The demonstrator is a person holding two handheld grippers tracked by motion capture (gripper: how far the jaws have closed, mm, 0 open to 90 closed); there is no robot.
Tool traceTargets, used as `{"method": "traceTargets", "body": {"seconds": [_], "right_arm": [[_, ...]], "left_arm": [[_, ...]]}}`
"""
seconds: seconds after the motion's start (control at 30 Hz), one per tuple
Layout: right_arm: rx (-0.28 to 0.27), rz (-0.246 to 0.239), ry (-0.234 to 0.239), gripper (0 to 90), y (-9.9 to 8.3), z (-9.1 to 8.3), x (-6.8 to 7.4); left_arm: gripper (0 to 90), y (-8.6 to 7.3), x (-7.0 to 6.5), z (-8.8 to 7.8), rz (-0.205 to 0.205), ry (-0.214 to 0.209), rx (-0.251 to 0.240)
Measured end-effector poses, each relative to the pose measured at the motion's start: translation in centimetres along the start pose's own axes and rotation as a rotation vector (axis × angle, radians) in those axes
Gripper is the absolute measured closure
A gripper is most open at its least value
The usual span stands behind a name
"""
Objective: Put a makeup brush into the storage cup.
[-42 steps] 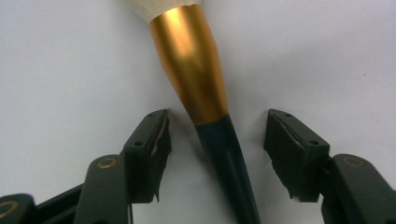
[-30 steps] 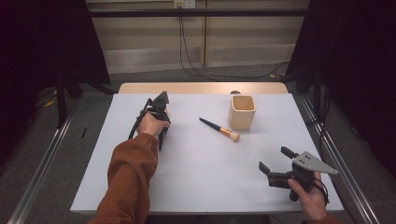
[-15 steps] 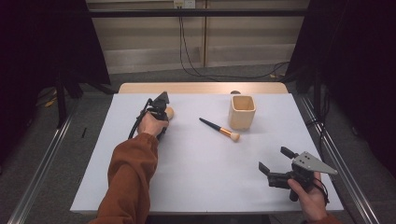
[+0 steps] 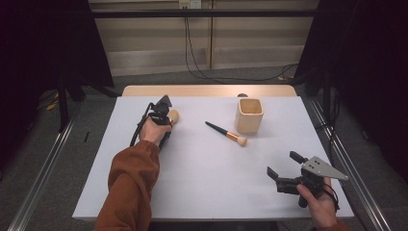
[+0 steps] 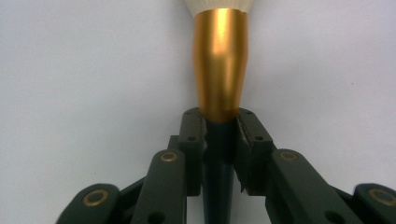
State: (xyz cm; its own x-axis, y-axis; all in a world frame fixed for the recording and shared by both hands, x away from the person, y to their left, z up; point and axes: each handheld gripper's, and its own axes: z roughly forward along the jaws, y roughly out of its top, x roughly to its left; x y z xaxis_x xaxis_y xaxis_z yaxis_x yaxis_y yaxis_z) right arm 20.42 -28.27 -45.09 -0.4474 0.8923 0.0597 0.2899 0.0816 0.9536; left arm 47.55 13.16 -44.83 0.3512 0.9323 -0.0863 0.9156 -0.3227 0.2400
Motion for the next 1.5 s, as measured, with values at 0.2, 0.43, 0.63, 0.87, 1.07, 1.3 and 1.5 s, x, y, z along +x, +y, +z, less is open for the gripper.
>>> {"method": "traceTargets", "body": {"seconds": [0.2,0.43,0.63,0.87,1.07,1.3,1.5], "right_arm": [[0.003,0.001,-0.001,0.0,0.0,0.1,0.0],[0.002,0.001,-0.003,0.0,0.0,0.1,0.0],[-0.005,0.014,-0.003,0.0,0.0,0.1,0.0],[-0.003,0.009,-0.003,0.0,0.0,0.1,0.1],[-0.008,0.02,-0.01,0.0,0.0,0.1,0.1],[-0.012,0.021,-0.007,0.0,0.0,0.1,0.1],[-0.007,0.018,-0.009,0.0,0.0,0.2,0.1]], "left_arm": [[74.6,-0.5,0.9,-0.8,0.029,-0.018,-0.038],[74.6,-1.1,1.5,-2.3,0.052,-0.064,-0.141],[74.6,-1.9,1.7,-3.1,0.126,-0.101,-0.224],[74.6,-2.9,2.1,-3.5,0.133,-0.152,-0.36],[74.6,-3.7,1.9,-4.2,0.168,-0.179,-0.455],[74.5,-4.8,1.8,-4.8,0.195,-0.216,-0.543],[74.5,-5.4,2.1,-5.4,0.195,-0.24,-0.611]]}}
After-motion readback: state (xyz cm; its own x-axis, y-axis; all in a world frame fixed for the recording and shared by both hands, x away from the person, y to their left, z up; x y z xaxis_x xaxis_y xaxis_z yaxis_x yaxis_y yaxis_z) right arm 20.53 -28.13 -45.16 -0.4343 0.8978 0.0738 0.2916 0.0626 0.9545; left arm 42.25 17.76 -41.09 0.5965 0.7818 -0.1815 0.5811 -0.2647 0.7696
